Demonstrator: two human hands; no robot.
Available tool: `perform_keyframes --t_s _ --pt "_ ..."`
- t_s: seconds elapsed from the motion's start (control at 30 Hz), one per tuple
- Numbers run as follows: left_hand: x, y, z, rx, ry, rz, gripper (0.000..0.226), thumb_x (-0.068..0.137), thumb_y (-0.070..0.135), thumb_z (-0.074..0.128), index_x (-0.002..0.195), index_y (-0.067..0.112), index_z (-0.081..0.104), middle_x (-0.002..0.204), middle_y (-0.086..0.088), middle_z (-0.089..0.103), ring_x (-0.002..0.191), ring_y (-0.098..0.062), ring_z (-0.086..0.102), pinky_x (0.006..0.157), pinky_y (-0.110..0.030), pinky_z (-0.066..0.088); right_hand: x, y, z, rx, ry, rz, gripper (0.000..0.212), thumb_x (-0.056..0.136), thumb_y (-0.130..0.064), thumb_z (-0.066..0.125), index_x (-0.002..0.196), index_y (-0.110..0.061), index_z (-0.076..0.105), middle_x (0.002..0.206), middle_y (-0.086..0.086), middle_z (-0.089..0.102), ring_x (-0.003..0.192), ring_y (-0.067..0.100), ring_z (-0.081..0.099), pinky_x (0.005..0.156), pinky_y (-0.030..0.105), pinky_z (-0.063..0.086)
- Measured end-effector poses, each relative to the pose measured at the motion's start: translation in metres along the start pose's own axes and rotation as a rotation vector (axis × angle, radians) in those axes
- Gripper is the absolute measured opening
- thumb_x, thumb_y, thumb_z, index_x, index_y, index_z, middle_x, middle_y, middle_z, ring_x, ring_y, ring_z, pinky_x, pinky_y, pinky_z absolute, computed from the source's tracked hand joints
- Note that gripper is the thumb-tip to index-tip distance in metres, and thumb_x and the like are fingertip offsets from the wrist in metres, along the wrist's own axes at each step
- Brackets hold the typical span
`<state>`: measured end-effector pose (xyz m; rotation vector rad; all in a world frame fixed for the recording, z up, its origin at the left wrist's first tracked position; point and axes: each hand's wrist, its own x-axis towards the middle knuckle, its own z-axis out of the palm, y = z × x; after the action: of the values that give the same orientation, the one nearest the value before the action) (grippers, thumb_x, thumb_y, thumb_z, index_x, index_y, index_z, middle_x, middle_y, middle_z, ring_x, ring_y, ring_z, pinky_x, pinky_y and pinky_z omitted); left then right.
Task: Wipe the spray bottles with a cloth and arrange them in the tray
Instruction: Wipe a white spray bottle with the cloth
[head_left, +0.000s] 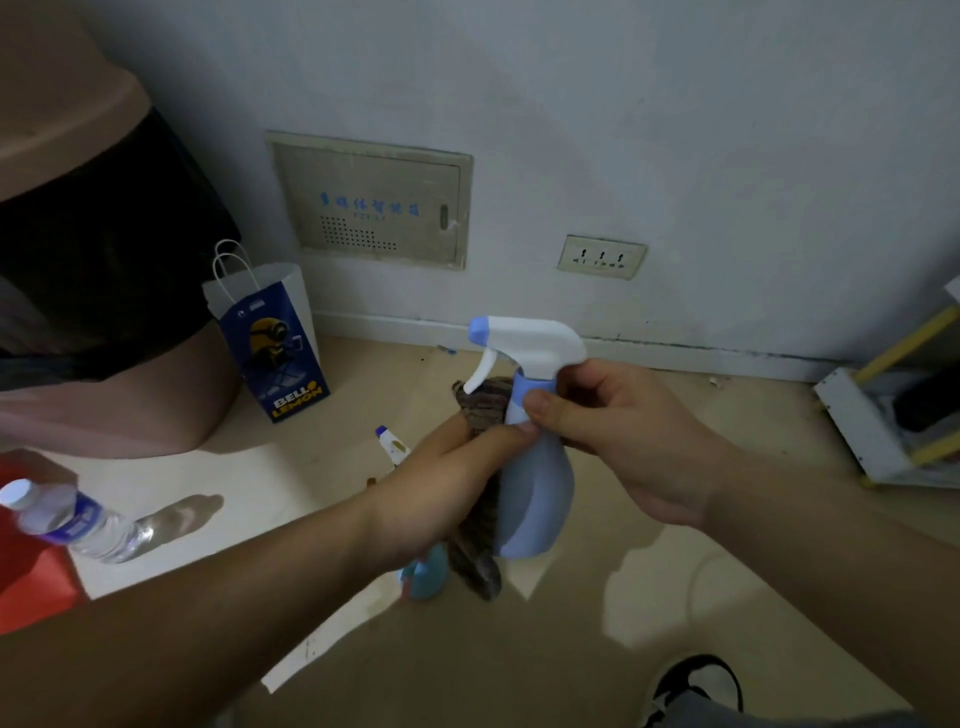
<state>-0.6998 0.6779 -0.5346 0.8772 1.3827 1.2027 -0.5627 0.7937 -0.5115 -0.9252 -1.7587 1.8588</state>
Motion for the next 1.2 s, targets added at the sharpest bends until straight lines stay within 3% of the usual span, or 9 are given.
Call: perform_keyframes --t_s 0.17,0.3,0.47,0.57,0.67,0.73,0.9,1.03,1.2 --pt "0.004 0.006 -0.003 0.143 0.039 0.170 0.023 0.108 0.029 0.052 0.123 0.025 0.069 0.117 0.005 0.076 0.113 -0.011 0.070 0.104 -0.038 0.053 0.000 -0.006 -0.003 -0.129 -0.011 -0.029 0.014 0.094 -0.010 0.067 0.102 -0.009 0.079 0.097 0.017 0.076 0.088 0.015 0.066 0.083 0.024 0.053" --pt "0.012 -0.010 -0.007 0.479 0.213 0.283 0.024 0.105 0.045 0.050 0.115 0.028 0.064 0.100 0.005 0.073 0.094 -0.012 0.069 0.087 -0.045 0.057 0.003 -0.014 0.000 -0.159 0.050 0.117 0.024 0.090 -0.001 0.060 0.106 -0.009 0.076 0.092 0.026 0.071 0.073 0.023 0.057 0.073 0.032 0.053" --pt "0.019 -0.030 -0.020 1.193 0.328 0.399 0.044 0.100 0.053 0.037 0.120 0.022 0.061 0.098 0.001 0.061 0.087 -0.022 0.058 0.077 -0.042 0.049 0.000 -0.015 0.004 -0.099 0.050 0.362 0.063 0.087 -0.069 0.058 0.098 -0.010 0.076 0.081 0.013 0.070 0.065 0.027 0.055 0.060 0.039 0.054" --pt "0.017 -0.035 -0.019 1.347 0.327 0.526 0.042 0.101 0.044 0.043 0.121 0.014 0.065 0.103 -0.005 0.064 0.090 -0.027 0.058 0.080 -0.046 0.050 -0.002 -0.015 0.001 -0.081 -0.013 0.408 0.037 0.088 -0.040 0.071 0.095 -0.005 0.078 0.084 0.017 0.067 0.069 0.028 0.057 0.065 0.040 0.058" --pt "0.016 -0.032 -0.027 1.185 0.079 0.600 0.037 0.103 0.035 0.044 0.134 0.019 0.058 0.115 0.001 0.064 0.100 -0.016 0.057 0.088 -0.028 0.046 0.000 -0.007 -0.008 -0.083 -0.039 0.391 0.023 0.091 -0.011 0.067 0.106 0.006 0.073 0.100 0.027 0.073 0.081 0.037 0.070 0.076 0.043 0.063" --pt "0.017 -0.032 -0.036 1.001 -0.037 0.453 0.033 0.106 0.043 0.039 0.132 0.031 0.055 0.117 0.013 0.062 0.100 -0.005 0.056 0.088 -0.020 0.046 0.000 -0.002 -0.013 -0.194 -0.047 0.322 0.018 0.093 -0.010 0.067 0.104 0.002 0.074 0.105 0.032 0.071 0.088 0.036 0.072 0.075 0.042 0.063" --pt "0.017 -0.026 -0.032 0.332 0.127 -0.104 0.044 0.109 0.046 0.039 0.120 0.014 0.067 0.113 -0.005 0.071 0.110 -0.022 0.066 0.101 -0.043 0.050 -0.006 0.003 -0.024 -0.316 -0.056 0.199 0.015 0.098 -0.012 0.062 0.104 -0.005 0.074 0.098 0.020 0.074 0.086 0.021 0.073 0.076 0.041 0.064" --pt "0.015 -0.018 -0.028 0.282 0.149 -0.119 0.055 0.108 0.047 0.034 0.110 0.002 0.066 0.109 -0.020 0.069 0.095 -0.023 0.066 0.092 -0.041 0.050 -0.006 0.004 -0.023 -0.351 -0.051 0.121 0.018 0.101 -0.010 0.057 0.106 -0.003 0.073 0.098 0.027 0.071 0.081 0.021 0.069 0.074 0.040 0.063" --pt "0.004 -0.010 -0.003 0.457 0.014 0.062 0.041 0.094 0.050 0.037 0.105 0.023 0.065 0.105 0.005 0.065 0.096 -0.006 0.059 0.097 -0.031 0.048 -0.005 0.017 -0.011 -0.429 -0.070 0.057 0.024 0.097 -0.028 0.060 0.096 -0.010 0.077 0.088 0.014 0.075 0.080 0.019 0.070 0.074 0.045 0.062"
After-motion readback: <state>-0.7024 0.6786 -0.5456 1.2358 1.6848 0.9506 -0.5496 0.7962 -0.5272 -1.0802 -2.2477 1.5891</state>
